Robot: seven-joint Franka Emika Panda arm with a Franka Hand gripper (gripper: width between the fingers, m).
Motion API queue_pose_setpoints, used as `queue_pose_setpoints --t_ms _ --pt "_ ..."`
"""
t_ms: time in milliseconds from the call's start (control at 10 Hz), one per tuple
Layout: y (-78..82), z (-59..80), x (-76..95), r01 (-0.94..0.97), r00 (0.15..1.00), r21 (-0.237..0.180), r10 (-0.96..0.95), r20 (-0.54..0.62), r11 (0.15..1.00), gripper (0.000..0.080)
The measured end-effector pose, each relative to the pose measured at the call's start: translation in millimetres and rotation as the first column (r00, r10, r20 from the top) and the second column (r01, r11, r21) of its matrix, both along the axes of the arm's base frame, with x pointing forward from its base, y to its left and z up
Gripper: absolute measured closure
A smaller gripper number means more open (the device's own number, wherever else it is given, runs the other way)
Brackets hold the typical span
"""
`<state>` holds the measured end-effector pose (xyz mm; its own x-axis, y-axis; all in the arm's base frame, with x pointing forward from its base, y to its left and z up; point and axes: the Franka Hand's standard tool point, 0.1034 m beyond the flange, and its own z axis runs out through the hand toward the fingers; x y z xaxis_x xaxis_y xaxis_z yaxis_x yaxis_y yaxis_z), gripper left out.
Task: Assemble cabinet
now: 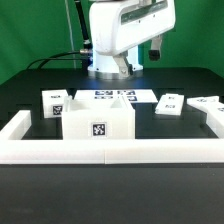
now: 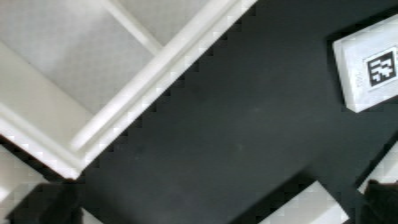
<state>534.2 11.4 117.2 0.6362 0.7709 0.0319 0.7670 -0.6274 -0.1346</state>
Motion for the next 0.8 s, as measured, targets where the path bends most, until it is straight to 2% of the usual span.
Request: queue_pose_setpoints --t_ms 600,700,800 --pt "-2.0 -1.4 -0.5 0.002 1.0 0.002 -0.002 0.0 1.0 0.0002" --pt "-6.2 -2.5 1.5 -0.105 0.992 -0.007 0.106 0.067 0.994 0.0002" --pt "-12.0 -3.6 -4.3 -0.217 0.968 -0.027 0.219 0.122 0.976 0.0002"
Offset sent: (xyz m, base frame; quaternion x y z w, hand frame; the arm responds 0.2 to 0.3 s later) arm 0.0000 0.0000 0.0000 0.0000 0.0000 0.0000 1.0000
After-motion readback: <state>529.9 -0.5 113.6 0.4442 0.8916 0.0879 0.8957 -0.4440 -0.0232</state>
